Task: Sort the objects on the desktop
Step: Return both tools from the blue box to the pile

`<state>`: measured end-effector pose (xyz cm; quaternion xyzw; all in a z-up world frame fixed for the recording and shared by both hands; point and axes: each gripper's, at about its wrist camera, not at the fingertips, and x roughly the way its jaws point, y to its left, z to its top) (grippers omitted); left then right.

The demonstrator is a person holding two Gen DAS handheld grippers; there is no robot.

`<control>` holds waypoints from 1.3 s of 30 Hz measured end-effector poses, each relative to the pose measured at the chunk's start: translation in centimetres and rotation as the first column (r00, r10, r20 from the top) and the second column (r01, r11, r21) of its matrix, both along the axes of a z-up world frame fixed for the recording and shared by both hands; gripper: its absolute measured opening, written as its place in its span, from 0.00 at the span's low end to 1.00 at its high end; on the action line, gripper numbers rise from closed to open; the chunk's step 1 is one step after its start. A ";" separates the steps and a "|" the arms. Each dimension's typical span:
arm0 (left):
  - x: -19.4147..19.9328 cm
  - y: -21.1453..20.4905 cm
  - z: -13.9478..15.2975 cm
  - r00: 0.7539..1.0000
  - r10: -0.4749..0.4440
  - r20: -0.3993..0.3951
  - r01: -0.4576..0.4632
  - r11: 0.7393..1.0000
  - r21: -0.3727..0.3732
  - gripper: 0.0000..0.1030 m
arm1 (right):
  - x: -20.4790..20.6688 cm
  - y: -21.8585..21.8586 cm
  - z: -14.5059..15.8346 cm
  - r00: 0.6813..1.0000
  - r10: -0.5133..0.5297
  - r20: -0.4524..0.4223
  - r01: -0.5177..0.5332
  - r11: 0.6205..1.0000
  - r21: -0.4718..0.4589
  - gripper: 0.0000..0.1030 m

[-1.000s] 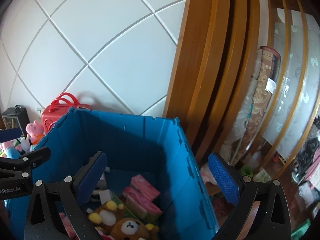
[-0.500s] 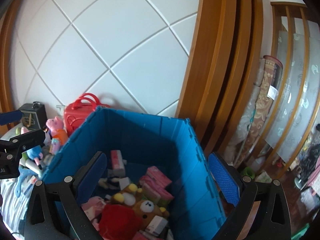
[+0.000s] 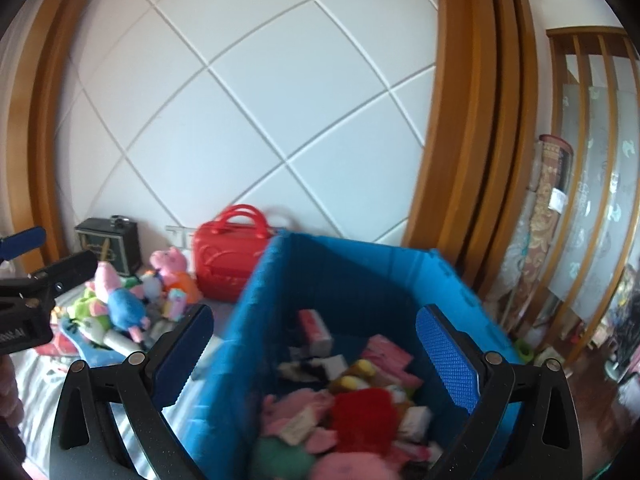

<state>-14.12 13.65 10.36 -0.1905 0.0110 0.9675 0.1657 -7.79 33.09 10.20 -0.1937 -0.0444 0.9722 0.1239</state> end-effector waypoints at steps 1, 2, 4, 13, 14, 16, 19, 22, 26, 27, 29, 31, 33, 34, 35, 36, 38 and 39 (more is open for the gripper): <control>0.0 -1.6 -0.5 1.000 0.003 0.008 -0.003 1.000 -0.006 0.98 | -0.2 -1.5 -0.3 1.000 0.011 0.001 -0.011 1.000 -0.010 1.00; -0.1 -3.3 -1.1 1.000 0.011 0.019 -0.011 1.000 -0.012 0.98 | -0.5 -3.1 -0.6 1.000 0.018 0.002 -0.018 1.000 -0.017 1.00; -0.3 -6.7 -2.4 0.999 0.030 0.030 -0.030 0.999 -0.016 0.98 | -1.1 -6.2 -1.5 0.999 0.036 0.007 -0.035 0.999 -0.027 1.00; -1.7 -19.7 -9.9 0.974 0.188 0.129 -0.181 0.981 -0.068 0.98 | -4.3 -15.8 -7.5 0.985 0.118 0.128 -0.106 0.990 -0.098 1.00; -1.8 -20.9 -10.7 0.967 0.210 0.143 -0.202 0.977 -0.072 0.98 | -4.8 -16.2 -8.4 0.981 0.125 0.149 -0.108 0.987 -0.115 1.00; -2.1 -23.4 -12.4 0.951 0.253 0.178 -0.244 0.967 -0.070 0.98 | -5.9 -17.0 -10.1 0.970 0.154 0.190 -0.128 0.982 -0.139 1.00; -2.9 -26.5 -14.7 0.922 0.301 0.245 -0.298 0.953 -0.047 0.98 | -7.7 -18.1 -12.7 0.956 0.185 0.230 -0.153 0.977 -0.148 1.00; -3.4 -29.0 -17.2 0.884 0.364 0.292 -0.361 0.930 -0.067 0.98 | -9.5 -18.6 -15.4 0.939 0.234 0.250 -0.188 0.963 -0.193 1.00; -4.2 -30.7 -21.1 0.832 0.437 0.343 -0.415 0.899 -0.139 0.98 | -12.1 -18.9 -19.5 0.895 0.299 0.331 -0.220 0.941 -0.256 1.00; -4.4 -31.1 -22.1 0.818 0.448 0.361 -0.425 0.893 -0.147 0.98 | -12.6 -19.0 -20.6 0.885 0.300 0.356 -0.214 0.941 -0.263 1.00; -4.9 -31.7 -24.0 0.799 0.449 0.400 -0.423 0.893 -0.157 0.98 | -13.3 -19.3 -22.7 0.870 0.295 0.394 -0.195 0.942 -0.274 1.00; -5.6 -32.0 -25.6 0.780 0.455 0.430 -0.421 0.890 -0.177 0.98 | -14.0 -19.8 -24.5 0.848 0.306 0.433 -0.191 0.938 -0.289 1.00; -6.5 -32.3 -27.0 0.773 0.444 0.453 -0.408 0.895 -0.181 0.98 | -14.8 -20.6 -26.0 0.823 0.309 0.477 -0.191 0.941 -0.279 1.00; -7.1 -32.4 -27.6 0.772 0.436 0.464 -0.395 0.899 -0.187 0.98 | -15.1 -20.8 -26.5 0.819 0.299 0.490 -0.183 0.945 -0.270 1.00; -7.8 -32.5 -28.3 0.773 0.424 0.473 -0.377 0.905 -0.195 0.98 | -15.3 -21.0 -27.1 0.816 0.292 0.498 -0.174 0.947 -0.269 1.00; -8.7 -32.5 -28.9 0.776 0.407 0.482 -0.354 0.913 -0.201 0.98 | -15.5 -21.2 -27.5 0.814 0.287 0.505 -0.164 0.948 -0.273 1.00; -10.5 -32.5 -30.2 0.786 0.367 0.497 -0.299 0.930 -0.214 0.98 | -15.9 -21.6 -28.5 0.810 0.269 0.522 -0.138 0.951 -0.276 1.00; -11.4 -32.5 -30.9 0.792 0.344 0.504 -0.267 0.938 -0.220 0.98 | -16.1 -21.9 -29.0 0.806 0.253 0.536 -0.120 0.955 -0.271 1.00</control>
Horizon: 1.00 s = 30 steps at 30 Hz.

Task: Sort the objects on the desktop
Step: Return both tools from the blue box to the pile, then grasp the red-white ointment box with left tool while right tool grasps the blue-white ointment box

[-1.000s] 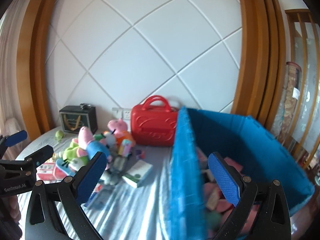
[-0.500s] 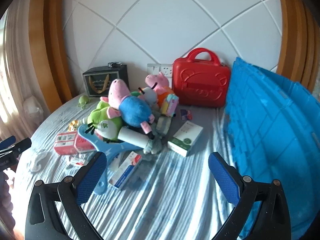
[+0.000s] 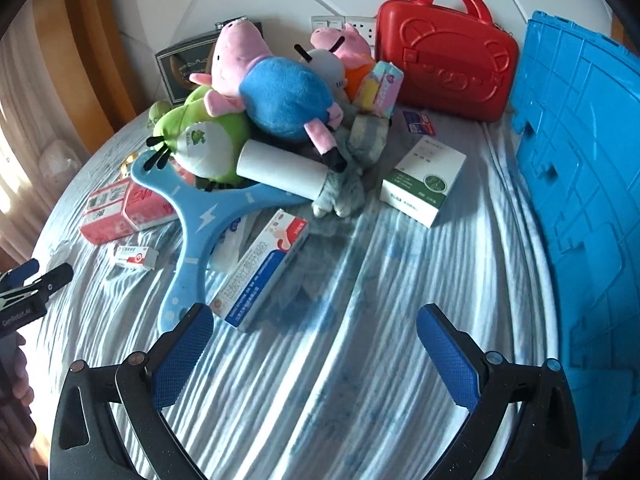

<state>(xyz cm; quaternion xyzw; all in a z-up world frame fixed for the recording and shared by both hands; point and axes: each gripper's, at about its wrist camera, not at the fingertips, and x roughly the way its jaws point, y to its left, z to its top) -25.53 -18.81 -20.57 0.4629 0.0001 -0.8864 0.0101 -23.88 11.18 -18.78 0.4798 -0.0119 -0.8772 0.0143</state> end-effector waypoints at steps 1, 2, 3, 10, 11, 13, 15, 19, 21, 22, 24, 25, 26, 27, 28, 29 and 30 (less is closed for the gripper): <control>-0.9 0.0 -0.7 0.999 -0.030 0.013 0.030 1.000 -0.005 0.98 | -0.3 -0.3 -0.4 1.000 -0.014 0.015 0.013 1.000 0.005 1.00; -1.8 0.1 -1.3 0.997 -0.068 0.022 0.068 0.998 -0.014 0.98 | -0.5 -0.5 -0.9 0.999 -0.031 0.027 0.031 1.000 0.007 1.00; -2.5 0.2 -1.9 0.994 -0.107 0.026 0.107 0.994 -0.019 0.98 | -0.8 -0.7 -1.3 0.998 -0.050 0.037 0.049 0.999 0.006 1.00; -6.1 0.4 -5.7 0.932 -0.355 0.076 0.357 0.934 -0.012 0.85 | -2.0 -2.6 -3.8 0.981 -0.174 0.087 0.173 0.985 0.015 1.00; -6.3 0.4 -6.1 0.921 -0.382 0.081 0.383 0.924 -0.007 0.83 | -2.1 -2.8 -4.2 0.976 -0.196 0.096 0.195 0.981 0.016 1.00; -6.5 0.6 -6.7 0.897 -0.433 0.087 0.434 0.901 0.001 0.83 | -2.2 -3.0 -4.8 0.967 -0.229 0.109 0.231 0.973 0.001 1.00; -6.7 0.8 -7.5 0.878 -0.468 0.094 0.470 0.883 0.003 0.82 | -2.2 -3.2 -5.2 0.961 -0.253 0.112 0.255 0.967 -0.010 1.00; -7.0 0.8 -8.1 0.879 -0.467 0.097 0.464 0.884 0.055 0.70 | -2.8 -4.0 -5.8 0.954 -0.272 0.125 0.273 0.962 0.008 0.94; -6.7 1.0 -7.9 0.890 -0.449 0.085 0.445 0.893 0.065 0.57 | -3.1 -4.5 -6.0 0.953 -0.274 0.128 0.274 0.962 0.013 0.82; -6.5 1.2 -7.8 0.895 -0.440 0.080 0.435 0.898 0.073 0.54 | -3.3 -4.6 -6.1 0.954 -0.268 0.131 0.270 0.963 0.008 0.78; -6.0 1.9 -7.5 0.901 -0.426 0.079 0.418 0.903 0.103 0.38 | -3.9 -5.2 -6.4 0.957 -0.256 0.134 0.258 0.966 -0.001 0.78; -5.8 2.2 -7.5 0.903 -0.422 0.080 0.412 0.904 0.119 0.36 | -4.1 -5.4 -6.5 0.959 -0.250 0.135 0.253 0.967 -0.007 0.78; -5.7 2.5 -7.5 0.907 -0.413 0.079 0.401 0.907 0.127 0.34 | -4.4 -5.6 -6.6 0.961 -0.242 0.135 0.246 0.969 -0.011 0.75; -5.6 2.7 -7.5 0.914 -0.400 0.075 0.389 0.912 0.128 0.34 | -4.7 -5.9 -6.8 0.962 -0.237 0.135 0.240 0.971 -0.010 0.72; -5.6 2.9 -7.5 0.916 -0.394 0.072 0.383 0.915 0.131 0.34 | -5.1 -6.1 -7.0 0.963 -0.234 0.134 0.237 0.971 -0.010 0.65; -5.6 3.0 -7.5 0.918 -0.389 0.072 0.378 0.916 0.135 0.34 | -5.5 -6.2 -7.2 0.964 -0.229 0.137 0.233 0.972 -0.015 0.59; -5.8 3.0 -7.5 0.919 -0.387 0.074 0.374 0.916 0.145 0.34 | -5.8 -6.3 -7.5 0.963 -0.226 0.145 0.231 0.973 -0.022 0.59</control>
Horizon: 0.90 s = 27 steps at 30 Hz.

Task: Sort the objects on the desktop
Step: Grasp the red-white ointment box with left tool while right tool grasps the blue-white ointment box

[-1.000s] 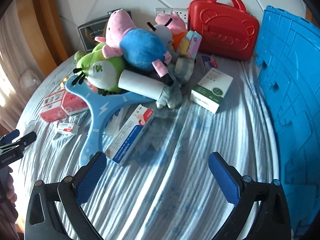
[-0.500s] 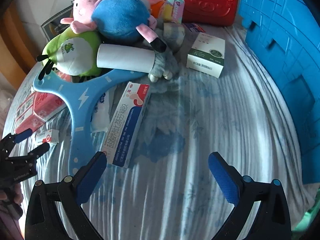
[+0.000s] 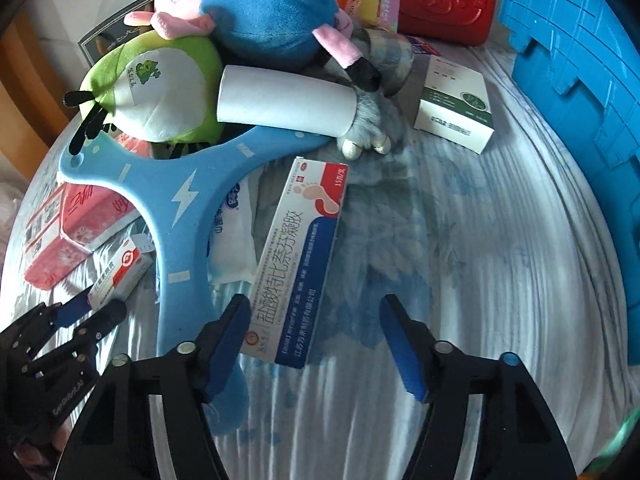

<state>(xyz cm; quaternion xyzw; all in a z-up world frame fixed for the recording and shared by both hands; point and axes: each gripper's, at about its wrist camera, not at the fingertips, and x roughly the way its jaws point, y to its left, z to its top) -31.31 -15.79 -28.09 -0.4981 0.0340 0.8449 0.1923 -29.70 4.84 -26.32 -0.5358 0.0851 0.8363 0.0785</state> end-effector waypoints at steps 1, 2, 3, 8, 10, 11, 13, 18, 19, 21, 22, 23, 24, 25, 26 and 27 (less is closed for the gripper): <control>-0.2 0.1 0.0 1.000 0.001 0.008 -0.002 1.000 0.007 0.34 | -0.2 0.0 -0.1 1.000 0.000 -0.009 0.000 1.000 -0.016 0.59; -0.3 0.2 0.1 1.000 -0.001 0.015 0.000 1.000 0.014 0.34 | -0.5 -0.1 -0.2 1.000 0.001 -0.004 -0.001 1.000 -0.017 0.59; -0.5 0.3 0.1 1.000 0.003 0.017 -0.004 1.000 0.017 0.34 | -0.7 -0.2 -0.4 1.000 0.007 -0.002 -0.007 1.000 -0.009 0.59; -1.2 1.1 0.4 1.000 0.012 0.016 -0.012 1.000 0.018 0.34 | -0.6 0.2 -1.4 0.999 0.007 0.034 -0.007 1.000 -0.013 0.50; -1.5 1.5 0.2 1.000 0.014 0.010 -0.014 1.000 0.001 0.34 | -0.7 0.5 -1.1 1.000 0.001 0.018 -0.001 1.000 -0.015 0.53; -1.6 1.7 0.1 1.000 0.017 0.011 -0.017 1.000 -0.005 0.34 | -0.8 0.5 -0.9 1.000 0.004 0.015 -0.004 1.000 -0.010 0.54; -1.7 1.8 -0.1 0.999 0.039 0.013 -0.039 0.999 -0.025 0.32 | -1.1 0.5 -0.9 1.000 0.017 0.013 -0.017 1.000 0.006 0.53; -0.3 1.7 1.2 0.997 0.078 -0.016 -0.079 0.997 -0.028 0.26 | -0.2 0.1 -0.5 0.999 0.047 0.000 -0.047 0.998 0.032 0.38; 0.1 1.6 1.8 0.996 0.089 -0.032 -0.090 0.995 -0.032 0.26 | 0.4 0.1 0.0 0.999 0.048 -0.015 -0.048 0.998 0.035 0.38; 1.1 1.4 3.5 0.992 0.106 -0.062 -0.108 0.994 -0.026 0.26 | 1.7 0.2 1.6 0.997 0.052 -0.049 -0.049 0.997 0.054 0.38; 1.7 1.3 4.5 0.991 0.114 -0.075 -0.116 0.993 -0.016 0.26 | 2.3 0.4 2.6 0.996 0.052 -0.068 -0.049 0.997 0.056 0.38; 2.2 1.3 5.5 0.989 0.120 -0.092 -0.121 0.993 -0.009 0.26 | 3.0 0.5 3.7 0.995 0.053 -0.090 -0.049 0.997 0.054 0.38; 2.7 1.3 6.6 0.986 0.122 -0.113 -0.123 0.992 -0.001 0.26 | 3.7 0.5 4.7 0.992 0.055 -0.111 -0.050 0.997 0.053 0.38; 3.2 1.5 7.7 0.983 0.122 -0.135 -0.122 0.992 0.006 0.26 | 4.4 0.3 5.8 0.989 0.057 -0.134 -0.050 0.997 0.058 0.38; 3.7 1.7 8.9 0.980 0.122 -0.158 -0.122 0.992 0.012 0.26 | 5.1 0.4 7.1 0.985 0.059 -0.160 -0.049 0.996 0.068 0.38; 4.1 1.8 10.0 0.976 0.122 -0.181 -0.120 0.993 0.021 0.26 | 6.1 0.6 8.4 0.981 0.060 -0.186 -0.046 0.996 0.080 0.38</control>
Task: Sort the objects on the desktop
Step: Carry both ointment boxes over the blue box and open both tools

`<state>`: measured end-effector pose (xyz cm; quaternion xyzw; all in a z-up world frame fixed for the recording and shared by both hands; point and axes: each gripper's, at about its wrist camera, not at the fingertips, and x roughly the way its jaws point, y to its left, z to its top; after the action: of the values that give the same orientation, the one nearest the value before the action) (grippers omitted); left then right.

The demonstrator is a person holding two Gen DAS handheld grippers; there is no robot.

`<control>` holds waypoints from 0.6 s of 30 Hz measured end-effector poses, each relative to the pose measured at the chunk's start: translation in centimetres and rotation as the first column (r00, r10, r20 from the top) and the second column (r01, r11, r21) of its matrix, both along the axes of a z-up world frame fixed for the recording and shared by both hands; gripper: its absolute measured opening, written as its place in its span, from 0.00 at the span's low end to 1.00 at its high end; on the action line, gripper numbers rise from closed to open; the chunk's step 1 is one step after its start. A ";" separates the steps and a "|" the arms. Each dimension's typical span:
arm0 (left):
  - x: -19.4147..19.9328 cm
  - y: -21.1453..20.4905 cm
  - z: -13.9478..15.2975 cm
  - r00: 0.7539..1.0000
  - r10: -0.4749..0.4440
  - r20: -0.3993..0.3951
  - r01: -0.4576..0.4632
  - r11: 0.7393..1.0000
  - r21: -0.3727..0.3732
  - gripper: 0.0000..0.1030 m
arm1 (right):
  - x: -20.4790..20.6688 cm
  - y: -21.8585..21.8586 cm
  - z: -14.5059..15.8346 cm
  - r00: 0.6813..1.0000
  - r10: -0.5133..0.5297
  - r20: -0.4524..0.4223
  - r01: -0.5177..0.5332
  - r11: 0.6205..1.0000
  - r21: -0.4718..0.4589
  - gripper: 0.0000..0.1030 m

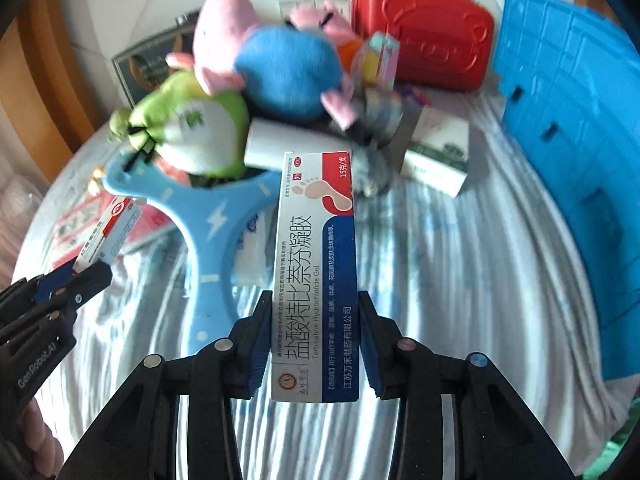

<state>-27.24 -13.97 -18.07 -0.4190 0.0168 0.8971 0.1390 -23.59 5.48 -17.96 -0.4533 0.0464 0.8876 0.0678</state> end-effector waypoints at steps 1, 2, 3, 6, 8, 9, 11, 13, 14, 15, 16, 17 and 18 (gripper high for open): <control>0.4 0.3 1.2 1.000 -0.005 -0.024 0.005 1.000 0.013 0.26 | 1.1 0.3 1.3 1.000 -0.001 -0.028 0.001 1.000 0.008 0.38; 0.8 0.6 2.5 0.999 -0.012 -0.048 0.013 1.000 0.028 0.26 | 1.7 0.7 2.4 0.998 -0.005 -0.056 0.005 1.000 0.011 0.38; 1.1 1.1 3.7 0.997 -0.021 -0.068 0.023 0.999 0.040 0.26 | 2.1 1.0 3.6 0.997 -0.012 -0.080 0.013 1.000 0.019 0.38; 2.2 2.6 7.3 0.990 -0.047 -0.136 0.057 0.996 0.069 0.26 | 2.9 1.6 7.8 0.988 -0.029 -0.151 0.037 0.998 0.050 0.38; 2.9 3.7 9.6 0.983 -0.063 -0.172 0.079 0.993 0.087 0.26 | 3.8 2.5 10.7 0.979 -0.028 -0.204 0.045 0.996 0.076 0.38; 3.2 4.2 10.6 0.979 -0.069 -0.191 0.087 0.992 0.090 0.26 | 4.2 3.0 12.0 0.973 -0.030 -0.228 0.051 0.995 0.086 0.38; 4.0 5.8 12.5 0.972 -0.079 -0.222 0.103 0.990 0.094 0.26 | 5.3 4.1 14.6 0.960 -0.034 -0.278 0.062 0.994 0.092 0.38; 5.0 7.8 13.8 0.966 -0.091 -0.240 0.119 0.987 0.104 0.26 | 6.1 5.8 16.5 0.948 -0.045 -0.315 0.078 0.992 0.095 0.38; 5.4 9.0 14.4 0.963 -0.094 -0.251 0.123 0.987 0.104 0.26 | 6.5 6.8 17.4 0.941 -0.046 -0.335 0.084 0.991 0.101 0.38; 5.9 10.3 15.0 0.959 -0.098 -0.264 0.129 0.986 0.104 0.26 | 7.0 7.8 18.3 0.935 -0.044 -0.352 0.088 0.990 0.110 0.38; 6.4 11.6 15.6 0.955 -0.097 -0.280 0.131 0.986 0.106 0.26 | 7.5 8.9 19.2 0.929 -0.038 -0.368 0.089 0.989 0.122 0.38; 6.9 13.1 16.3 0.950 -0.092 -0.298 0.129 0.986 0.106 0.26 | 8.1 10.1 20.1 0.922 -0.028 -0.385 0.085 0.988 0.132 0.38; 7.4 14.6 16.9 0.945 -0.087 -0.315 0.127 0.986 0.110 0.26 | 8.7 11.3 21.0 0.915 -0.014 -0.404 0.078 0.987 0.142 0.38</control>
<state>-19.83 0.59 -1.21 -0.2620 0.0034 0.9419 0.2100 -14.91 16.83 3.00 -0.2534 0.0009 0.9607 0.1129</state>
